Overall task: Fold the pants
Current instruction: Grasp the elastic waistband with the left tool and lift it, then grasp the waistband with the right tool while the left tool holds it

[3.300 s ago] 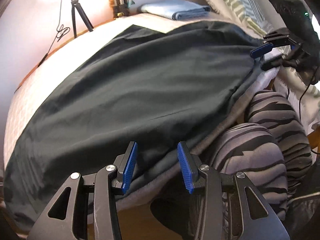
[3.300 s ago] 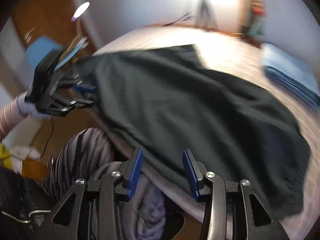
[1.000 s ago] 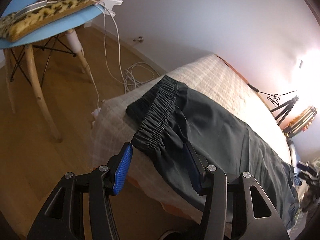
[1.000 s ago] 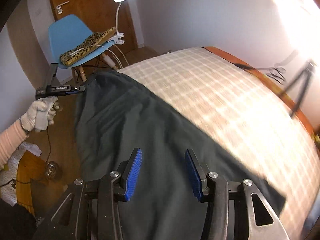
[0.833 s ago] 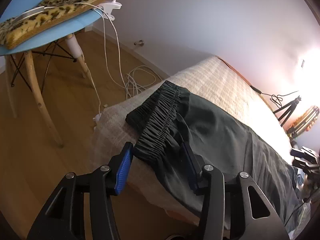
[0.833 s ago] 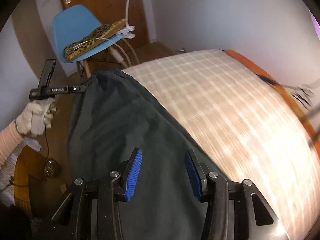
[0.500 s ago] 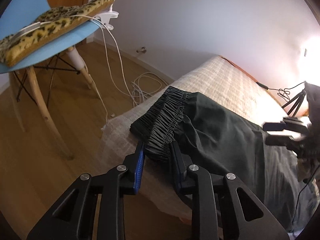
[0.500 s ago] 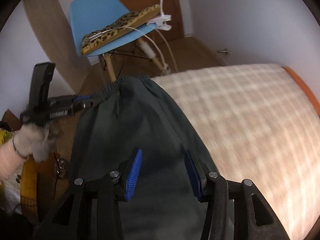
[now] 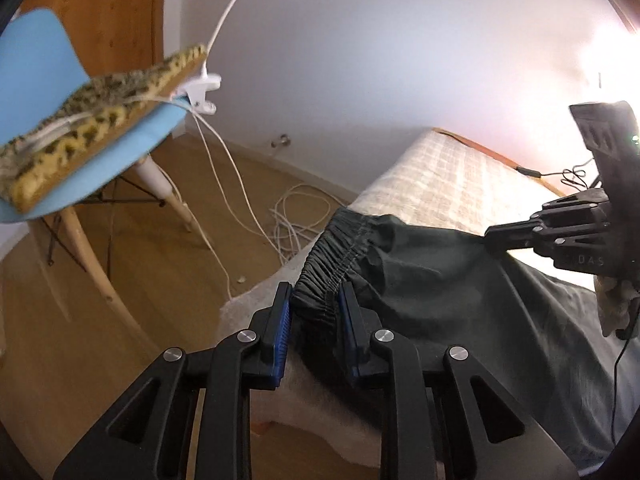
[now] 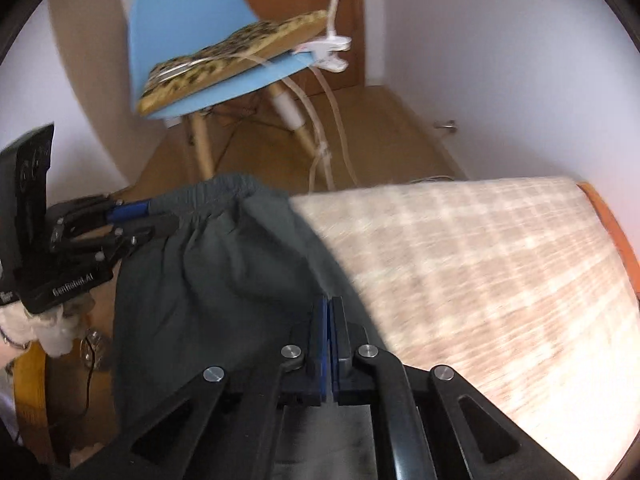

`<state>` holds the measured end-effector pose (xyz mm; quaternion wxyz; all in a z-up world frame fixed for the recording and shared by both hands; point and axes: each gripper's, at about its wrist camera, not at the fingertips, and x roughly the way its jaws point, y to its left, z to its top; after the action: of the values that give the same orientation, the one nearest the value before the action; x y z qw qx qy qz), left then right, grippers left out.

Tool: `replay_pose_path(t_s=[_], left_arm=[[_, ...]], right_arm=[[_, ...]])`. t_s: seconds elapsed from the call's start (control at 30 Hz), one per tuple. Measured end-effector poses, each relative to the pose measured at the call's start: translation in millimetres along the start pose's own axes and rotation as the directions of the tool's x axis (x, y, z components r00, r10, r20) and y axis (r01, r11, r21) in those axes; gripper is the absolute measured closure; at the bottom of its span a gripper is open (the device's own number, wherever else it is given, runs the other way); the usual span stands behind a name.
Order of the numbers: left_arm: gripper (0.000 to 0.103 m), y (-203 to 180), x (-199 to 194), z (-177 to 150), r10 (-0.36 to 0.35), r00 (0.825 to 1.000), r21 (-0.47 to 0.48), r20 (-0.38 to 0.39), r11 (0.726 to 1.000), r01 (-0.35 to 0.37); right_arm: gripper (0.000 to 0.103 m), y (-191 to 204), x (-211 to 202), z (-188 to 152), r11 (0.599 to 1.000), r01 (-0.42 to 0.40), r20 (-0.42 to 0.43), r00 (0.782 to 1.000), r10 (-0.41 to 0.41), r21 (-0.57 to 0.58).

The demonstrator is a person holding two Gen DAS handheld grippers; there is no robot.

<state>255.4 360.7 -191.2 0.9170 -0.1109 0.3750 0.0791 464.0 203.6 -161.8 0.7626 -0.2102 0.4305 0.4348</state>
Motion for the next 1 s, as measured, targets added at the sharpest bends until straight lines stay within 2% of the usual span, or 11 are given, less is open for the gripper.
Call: replay_pose_path(t_s=[0.07,0.13,0.17,0.2,0.23,0.37,0.53,0.67,0.8,0.93,1.0], left_arm=[[0.082,5.7,7.7,-0.8,-0.028,0.999,-0.021,-0.033,0.999,0.027],[0.077,11.6,5.9,-3.2,-0.043,0.998,-0.028,-0.047,0.999,0.042],[0.073,16.0,2.9,-4.2,-0.05,0.998,-0.044,-0.048,0.998,0.047],[0.057,21.9,-0.9,-5.5,-0.047,0.998,-0.068,-0.051,0.997,0.044],[0.047,26.4,-4.2,-7.1,-0.051,0.998,-0.089,-0.047,0.995,0.046],[0.047,43.1,-8.6,-13.7,-0.115,0.991,-0.186,-0.065,0.977,0.101],[0.047,29.1,3.2,-12.5,-0.125,0.989,-0.161,-0.077,0.981,0.112],[0.049,13.2,11.1,-12.2,-0.119,0.989,-0.106,-0.092,0.988,0.109],[0.049,11.9,14.8,-11.3,-0.108,0.99,-0.098,-0.087,0.99,0.099],[0.048,15.0,17.2,-11.0,-0.102,0.991,-0.095,-0.086,0.991,0.094],[0.046,20.2,17.4,-11.0,-0.103,0.991,-0.109,-0.083,0.99,0.094]], right_arm=[[0.103,-3.5,7.9,6.1,1.0,0.012,-0.01,1.0,-0.012,0.007],[0.094,-4.4,17.0,6.5,1.0,-0.02,-0.05,0.999,0.021,0.019],[0.086,-3.9,19.5,6.6,0.999,-0.025,-0.062,0.998,0.027,0.021],[0.061,-4.3,18.8,5.3,0.999,-0.038,-0.067,0.997,0.039,0.026],[0.052,-5.0,16.4,3.8,0.997,-0.062,-0.058,0.996,0.064,0.038],[0.053,-12.7,5.8,2.7,0.983,-0.139,0.01,0.99,0.139,0.116],[0.052,-9.8,17.3,21.9,0.975,-0.161,0.036,0.987,0.157,0.155],[0.033,0.3,43.9,41.1,0.964,-0.21,-0.003,0.977,0.213,0.161],[0.036,4.7,68.1,47.5,0.97,-0.187,-0.055,0.979,0.197,0.155],[0.085,11.9,75.0,43.3,0.962,-0.233,-0.063,0.968,0.244,0.14],[0.095,19.1,66.3,39.7,0.963,-0.248,-0.04,0.966,0.254,0.105]])
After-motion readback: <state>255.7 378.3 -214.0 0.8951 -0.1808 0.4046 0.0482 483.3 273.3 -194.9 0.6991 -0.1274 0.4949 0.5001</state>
